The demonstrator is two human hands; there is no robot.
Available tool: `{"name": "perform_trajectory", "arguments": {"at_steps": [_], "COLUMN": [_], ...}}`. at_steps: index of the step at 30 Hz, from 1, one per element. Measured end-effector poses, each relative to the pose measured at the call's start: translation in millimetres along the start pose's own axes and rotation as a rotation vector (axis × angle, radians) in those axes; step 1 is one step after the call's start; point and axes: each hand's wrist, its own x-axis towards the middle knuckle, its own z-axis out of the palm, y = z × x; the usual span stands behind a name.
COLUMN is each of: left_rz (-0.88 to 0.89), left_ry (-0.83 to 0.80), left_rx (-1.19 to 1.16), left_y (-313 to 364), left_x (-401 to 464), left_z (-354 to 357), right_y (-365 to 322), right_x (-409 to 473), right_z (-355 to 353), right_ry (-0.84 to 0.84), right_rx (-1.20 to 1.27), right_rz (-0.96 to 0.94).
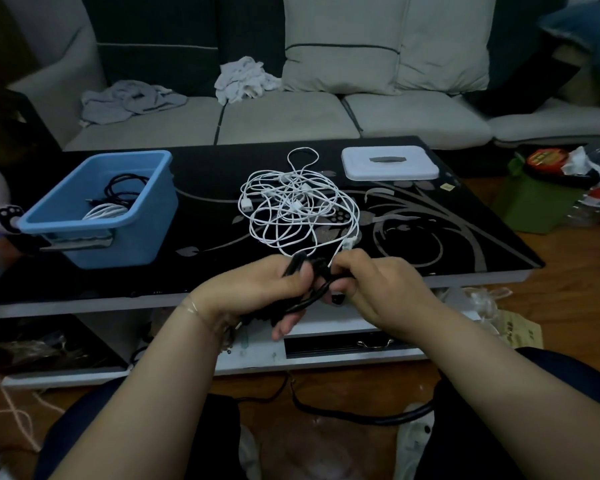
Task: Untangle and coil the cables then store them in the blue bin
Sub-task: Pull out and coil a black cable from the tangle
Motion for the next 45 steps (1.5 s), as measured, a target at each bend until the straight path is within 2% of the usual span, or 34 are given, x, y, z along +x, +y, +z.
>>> {"name": "perform_trajectory", "arguments": {"at_steps": [3, 6, 8, 11, 13, 16, 18, 20, 22, 23, 25, 27, 29, 30, 31, 35, 38, 42, 45], "left_rz": [-0.087, -0.113, -0.104, -0.038, 0.029, 0.105, 0.081, 0.061, 0.098, 0.116, 0.14, 0.137, 0.071, 0.022, -0.026, -0.11, -0.08, -0.048, -0.034], "left_ry": [-0.153, -0.047, 0.124, 0.536, 0.789, 0.927, 0.885, 0.779, 0.637, 0.578, 0.5, 0.458, 0.443, 0.444, 0.443, 0.344, 0.298, 0.281, 0.293], "left_rx": [-0.107, 0.009, 0.002, -0.094, -0.332, -0.771, -0.938, -0.967, -0.93, -0.894, -0.795, -0.734, -0.654, -0.591, -0.526, -0.356, -0.367, -0.398, -0.347], "left_y": [-8, -9, -5, -7, -7, -7, -7, -9, -11, -11, -10, -7, -4, -5, -5, -9, -11, -8, -7], "left_x": [2, 2, 2, 2, 3, 4, 3, 1, 0, -1, -6, -12, -15, -15, -13, -3, 2, 5, 7], "left_z": [-4, -2, -1, -8, -14, -24, -28, -29, -26, -24, -22, -22, -17, -14, -10, 7, 13, 16, 17], "right_y": [4, 6, 13, 27, 25, 13, 8, 10, 15, 19, 28, 34, 30, 27, 23, -8, -24, -20, -12], "right_x": [-2, -2, 1, 0, 0, 1, 4, 5, 6, 6, 2, -7, -16, -18, -19, -7, -5, -3, 2], "right_z": [1, 2, 1, -4, -10, -15, -13, -9, -11, -14, -25, -36, -39, -35, -31, -19, -6, 5, 4], "right_ry": [-0.097, -0.203, -0.307, -0.451, -0.461, -0.421, -0.264, -0.006, 0.155, 0.166, 0.03, -0.287, -0.592, -0.681, -0.703, -0.389, -0.281, -0.097, -0.053], "right_rx": [0.059, 0.158, 0.25, 0.474, 0.683, 0.934, 1.098, 1.168, 0.982, 0.802, 0.398, 0.09, -0.107, -0.171, -0.2, 0.012, 0.29, 0.331, 0.367], "right_rz": [0.099, 0.247, 0.474, 0.723, 0.799, 0.871, 0.955, 1.061, 1.088, 1.066, 0.966, 0.923, 0.934, 0.897, 0.845, 0.586, 0.607, 0.596, 0.529]}}
